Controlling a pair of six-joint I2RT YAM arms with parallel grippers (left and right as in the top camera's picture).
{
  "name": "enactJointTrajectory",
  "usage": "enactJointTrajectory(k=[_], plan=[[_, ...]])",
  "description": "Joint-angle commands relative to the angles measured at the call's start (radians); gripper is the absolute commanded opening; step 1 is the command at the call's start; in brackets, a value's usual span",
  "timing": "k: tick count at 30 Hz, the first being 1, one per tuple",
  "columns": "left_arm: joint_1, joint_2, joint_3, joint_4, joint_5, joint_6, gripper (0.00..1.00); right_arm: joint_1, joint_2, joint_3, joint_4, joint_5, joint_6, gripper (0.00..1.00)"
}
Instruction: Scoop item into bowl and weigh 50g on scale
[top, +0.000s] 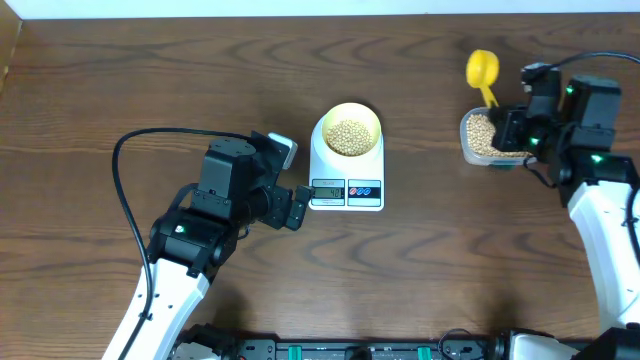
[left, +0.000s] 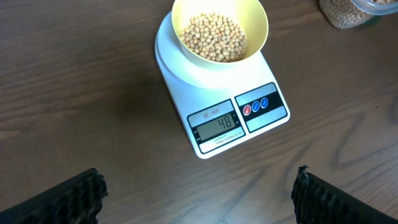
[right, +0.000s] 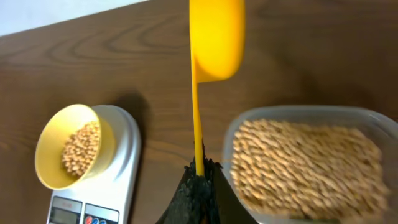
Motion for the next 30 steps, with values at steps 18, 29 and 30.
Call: enactJointTrajectory(k=[18,29,30], plan=[[0.005,0.000,0.000,0.005,-0.006,0.007,0.98,-0.079,0.049,0.000,-0.251,0.201,0.046,0.01],[0.005,0.000,0.000,0.005,-0.006,0.007,0.98,-0.079,0.161,-0.002,-0.253,0.038,0.048,0.01],[0.005,0.000,0.000,0.005,-0.006,0.007,0.98,-0.079,0.163,-0.002,-0.252,0.034,0.048,0.01]])
